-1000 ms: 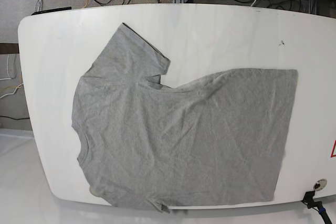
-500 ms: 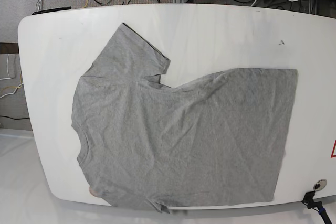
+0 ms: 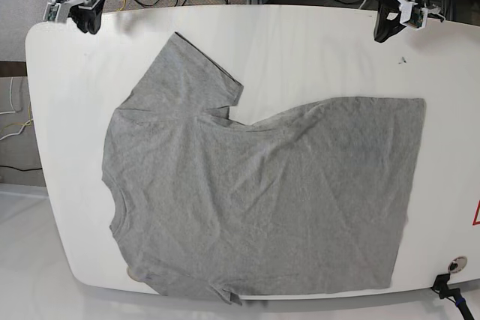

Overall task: Fold the T-shirt properly
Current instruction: 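Lower the left gripper onto the shirt's shoulder corner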

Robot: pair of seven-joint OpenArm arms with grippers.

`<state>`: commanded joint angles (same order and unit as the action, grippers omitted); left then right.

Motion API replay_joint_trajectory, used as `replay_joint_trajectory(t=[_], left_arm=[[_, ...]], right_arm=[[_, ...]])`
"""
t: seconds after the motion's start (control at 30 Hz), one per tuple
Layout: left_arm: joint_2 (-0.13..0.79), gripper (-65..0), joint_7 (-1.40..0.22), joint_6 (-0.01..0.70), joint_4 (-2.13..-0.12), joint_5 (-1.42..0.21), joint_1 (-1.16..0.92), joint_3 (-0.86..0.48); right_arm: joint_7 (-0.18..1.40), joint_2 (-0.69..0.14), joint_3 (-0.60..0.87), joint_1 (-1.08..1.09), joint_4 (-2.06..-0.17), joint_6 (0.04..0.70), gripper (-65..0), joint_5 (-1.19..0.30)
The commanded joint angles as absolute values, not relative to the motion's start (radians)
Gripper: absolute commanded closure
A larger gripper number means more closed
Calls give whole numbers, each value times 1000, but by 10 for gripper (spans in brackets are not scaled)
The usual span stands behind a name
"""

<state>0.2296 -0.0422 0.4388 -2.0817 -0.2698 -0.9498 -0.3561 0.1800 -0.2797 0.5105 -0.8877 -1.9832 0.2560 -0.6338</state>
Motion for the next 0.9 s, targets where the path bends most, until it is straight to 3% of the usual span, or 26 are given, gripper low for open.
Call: replay_joint_trajectory(t=[0.03, 0.37, 0.57, 0.9], left_arm=[[232, -5, 10, 433, -2079, -277, -960, -354], [222, -77, 36, 420, -2097, -324, -937, -350], [193, -246, -64, 407, -2095, -386, -803, -341], [154, -239, -111, 360, -2078, -412, -612, -334]], right_arm=[[181, -286, 435, -978, -2004, 143, -124, -606], [206, -273, 242, -980, -1989, 146, -153, -582], [208, -258, 206, -939, -1958, 147, -137, -581], [204, -254, 200, -896, -1913, 177, -130, -575]])
